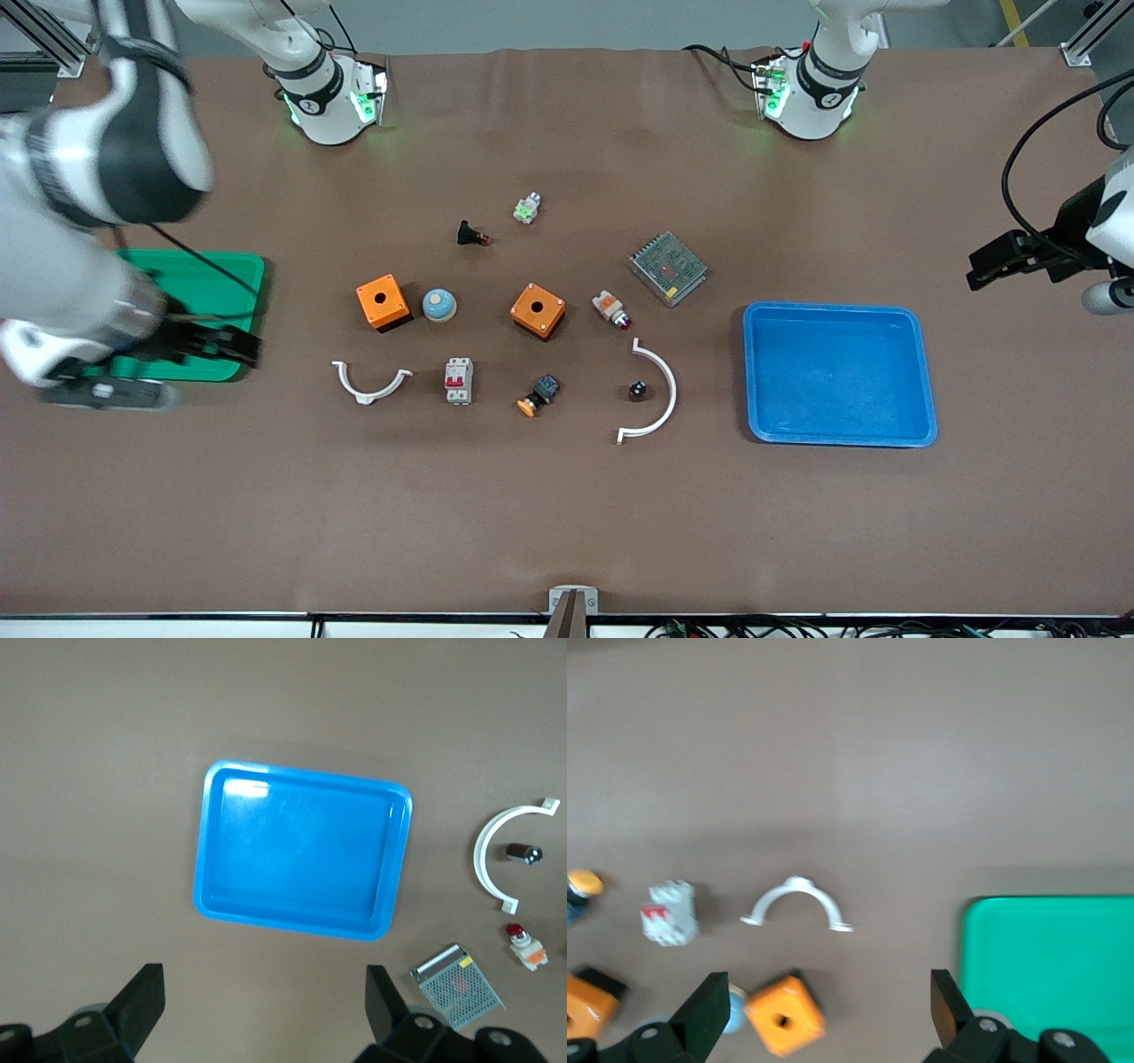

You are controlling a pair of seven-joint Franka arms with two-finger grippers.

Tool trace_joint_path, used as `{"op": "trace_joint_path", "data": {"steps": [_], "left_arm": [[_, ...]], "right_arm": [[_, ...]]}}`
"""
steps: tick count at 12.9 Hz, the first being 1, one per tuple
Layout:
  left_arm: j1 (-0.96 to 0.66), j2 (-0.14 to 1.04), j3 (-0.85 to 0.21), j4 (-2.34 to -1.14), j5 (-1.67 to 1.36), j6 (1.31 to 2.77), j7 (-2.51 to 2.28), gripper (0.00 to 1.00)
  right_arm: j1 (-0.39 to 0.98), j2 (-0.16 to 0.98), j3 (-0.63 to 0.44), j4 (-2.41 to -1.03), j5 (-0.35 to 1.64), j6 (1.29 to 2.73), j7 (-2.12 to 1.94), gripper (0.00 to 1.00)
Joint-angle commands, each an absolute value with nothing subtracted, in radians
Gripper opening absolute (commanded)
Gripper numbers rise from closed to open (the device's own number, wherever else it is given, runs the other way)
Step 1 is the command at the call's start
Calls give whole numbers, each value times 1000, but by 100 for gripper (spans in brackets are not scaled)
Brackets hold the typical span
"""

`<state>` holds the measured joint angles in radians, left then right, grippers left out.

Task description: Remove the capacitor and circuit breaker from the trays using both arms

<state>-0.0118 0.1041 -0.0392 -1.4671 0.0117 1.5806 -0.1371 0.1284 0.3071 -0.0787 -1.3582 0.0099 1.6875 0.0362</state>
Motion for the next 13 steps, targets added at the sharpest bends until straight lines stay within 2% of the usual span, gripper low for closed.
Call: {"op": "trace_joint_path", "data": {"steps": [1, 3, 4, 10, 13], "left_arm": [[-70, -6, 14, -1589, -6, 1582, -117, 100], [-148, -38, 67, -1627, -5, 1580, -117, 100], [-161, -38, 61, -1628, 5, 1563, -117, 100], [-153, -46, 40, -1620, 6, 1559, -117, 100], [-153, -54, 40, -1615, 8, 1551, -118, 100]], "right_arm": [[48, 212, -58, -1416, -3, 1655, -97, 100], [31, 163, -57, -1469, 1, 1641, -71, 100], [20, 126, -57, -1515, 6, 1672, -71, 100], [15, 72, -58, -1511, 8, 1569, -80, 100], [23, 71, -49, -1503, 8, 1562, -72, 100]]}}
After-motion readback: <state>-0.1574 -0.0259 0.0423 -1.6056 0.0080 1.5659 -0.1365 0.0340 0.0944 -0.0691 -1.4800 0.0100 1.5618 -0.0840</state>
